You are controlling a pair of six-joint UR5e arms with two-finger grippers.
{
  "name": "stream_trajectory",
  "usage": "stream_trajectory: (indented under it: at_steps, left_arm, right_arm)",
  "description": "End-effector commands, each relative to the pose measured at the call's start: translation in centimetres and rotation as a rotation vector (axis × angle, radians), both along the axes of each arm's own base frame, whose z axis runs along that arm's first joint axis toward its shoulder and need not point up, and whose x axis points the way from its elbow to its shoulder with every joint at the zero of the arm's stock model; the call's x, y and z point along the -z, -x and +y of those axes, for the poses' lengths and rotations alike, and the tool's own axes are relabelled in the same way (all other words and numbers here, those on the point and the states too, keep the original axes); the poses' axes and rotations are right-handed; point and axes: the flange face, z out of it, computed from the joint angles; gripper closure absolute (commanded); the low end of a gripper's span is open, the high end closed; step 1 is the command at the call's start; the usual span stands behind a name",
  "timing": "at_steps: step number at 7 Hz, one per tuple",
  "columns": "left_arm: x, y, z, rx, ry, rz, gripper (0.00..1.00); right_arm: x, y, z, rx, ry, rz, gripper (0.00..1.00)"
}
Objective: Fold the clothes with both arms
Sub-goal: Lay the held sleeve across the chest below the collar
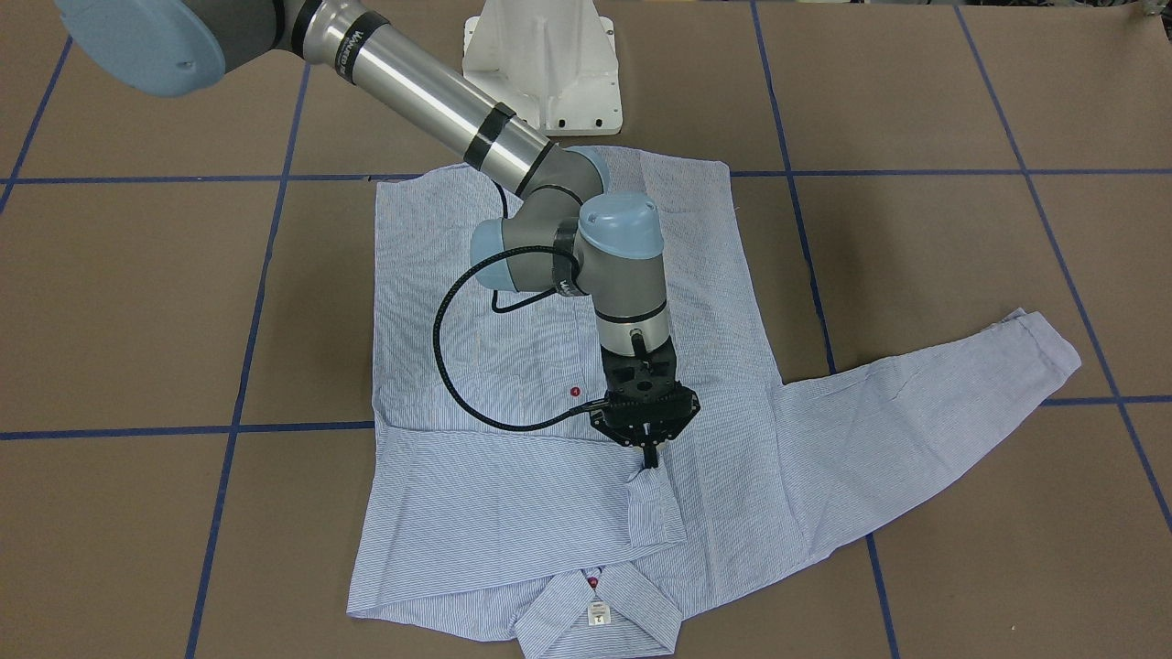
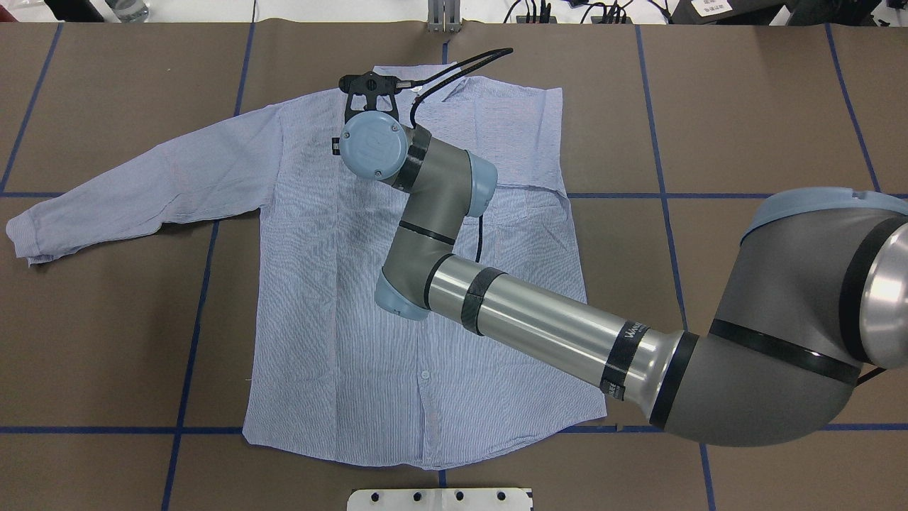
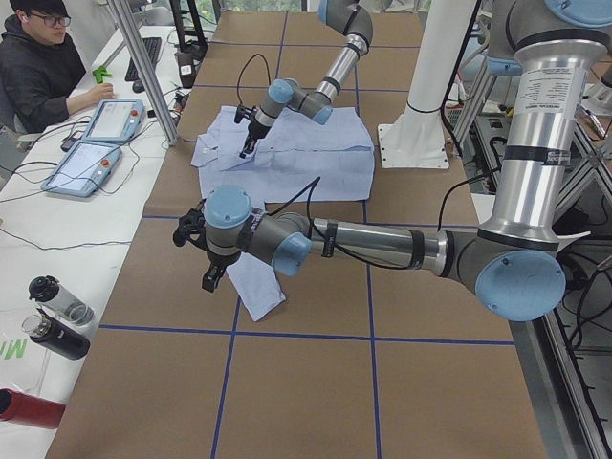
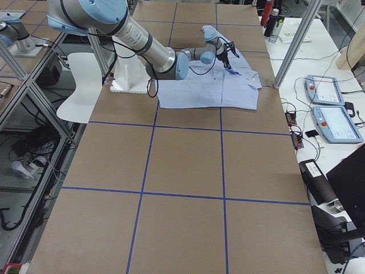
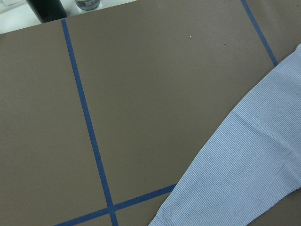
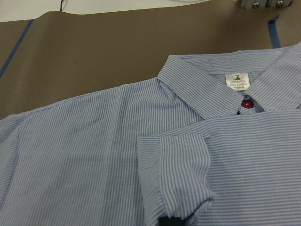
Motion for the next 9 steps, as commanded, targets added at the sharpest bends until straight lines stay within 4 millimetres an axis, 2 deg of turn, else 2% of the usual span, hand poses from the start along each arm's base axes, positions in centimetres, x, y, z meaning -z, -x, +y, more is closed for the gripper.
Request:
stream_trajectory:
  at_steps: [1,4,5,7,9]
  left_arm:
    - [0.0,0.0,-0.3,0.001,0.000,-0.001,0.00]
    - [-0.1,0.0,-0.7,0.002,0.004,-0.001,0.00]
    - [-0.2,0.0,-0.7,0.003,0.006,-0.002,0.00]
    - [-0.7,0.0,-0.6,0.001,0.014,-0.002,0.00]
    - [-1.1,0.0,-0.5,0.002,0.017,-0.003,0.00]
  right_arm:
    - [1.6,0.3,0.6,0.086,-0.121,0.073,1.00]
    - [2.4,2.6,3.5,0.193,-0.354,0.258,1.00]
    - [2.2,2.7,3.6,0.225,-0.403,0.324,1.00]
    - [4.4,2.7,5.0,0.262,-0.526,0.609,1.00]
    - [3.9,3.1,5.7,0.233,-0.533,0.695,0.84]
